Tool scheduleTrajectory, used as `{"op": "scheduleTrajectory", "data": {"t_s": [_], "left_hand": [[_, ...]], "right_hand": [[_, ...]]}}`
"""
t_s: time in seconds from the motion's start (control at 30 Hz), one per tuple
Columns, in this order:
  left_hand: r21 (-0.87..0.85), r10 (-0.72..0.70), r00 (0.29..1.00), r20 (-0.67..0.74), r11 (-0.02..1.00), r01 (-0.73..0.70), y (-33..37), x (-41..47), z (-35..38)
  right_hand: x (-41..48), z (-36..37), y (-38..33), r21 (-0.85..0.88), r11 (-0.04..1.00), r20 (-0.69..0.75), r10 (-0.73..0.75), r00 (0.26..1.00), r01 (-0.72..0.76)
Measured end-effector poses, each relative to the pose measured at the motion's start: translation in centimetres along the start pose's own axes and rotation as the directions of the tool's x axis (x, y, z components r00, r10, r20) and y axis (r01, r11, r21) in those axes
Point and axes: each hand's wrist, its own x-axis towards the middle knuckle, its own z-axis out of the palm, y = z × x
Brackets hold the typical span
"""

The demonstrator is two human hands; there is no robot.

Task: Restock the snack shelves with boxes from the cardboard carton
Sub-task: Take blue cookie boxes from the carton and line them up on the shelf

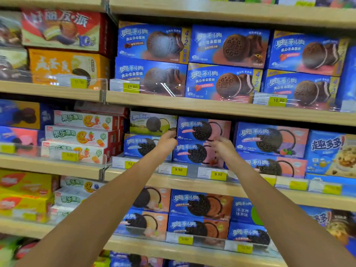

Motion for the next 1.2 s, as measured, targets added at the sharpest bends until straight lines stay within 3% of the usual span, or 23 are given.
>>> {"op": "scheduleTrajectory", "data": {"t_s": [0.23, 0.43, 0.67, 0.73, 0.87, 0.97, 1.1, 1.2], "left_hand": [[-0.087, -0.045, 0.994, -0.100, 0.996, 0.036, -4.2, -4.3, -1.6], [-0.250, -0.147, 0.983, -0.106, 0.961, 0.117, -10.5, -9.9, -2.1], [-0.162, -0.301, 0.952, -0.056, 0.944, 0.288, -21.0, -19.0, -3.6], [-0.145, -0.398, 0.917, -0.026, 0.909, 0.391, -26.0, -22.4, -3.8], [-0.154, -0.621, 0.782, 0.054, 0.768, 0.621, -35.8, -29.3, -4.5], [-0.191, -0.715, 0.698, 0.027, 0.682, 0.706, -42.9, -33.7, -4.6], [-0.183, -0.844, 0.534, -0.046, 0.533, 0.826, -49.8, -39.9, -3.6], [-0.139, -0.882, 0.470, -0.042, 0.471, 0.871, -54.5, -44.0, -2.4]], "right_hand": [[-7.1, 3.7, 0.4, 0.272, 0.957, 0.170, 0.058, 0.984, -0.103], [-14.7, 8.2, 4.3, 0.175, 0.971, 0.190, 0.128, 0.973, -0.162], [-23.7, 13.3, 12.9, 0.080, 0.925, 0.308, 0.332, 0.892, -0.372], [-26.7, 15.1, 16.7, -0.012, 0.884, 0.347, 0.442, 0.828, -0.467], [-32.5, 18.4, 24.0, -0.153, 0.778, 0.450, 0.603, 0.658, -0.609], [-36.7, 20.5, 30.1, -0.282, 0.695, 0.492, 0.696, 0.522, -0.661], [-42.2, 22.6, 37.3, -0.411, 0.595, 0.485, 0.785, 0.387, -0.691], [-45.9, 23.8, 42.5, -0.496, 0.514, 0.492, 0.830, 0.261, -0.700]]}}
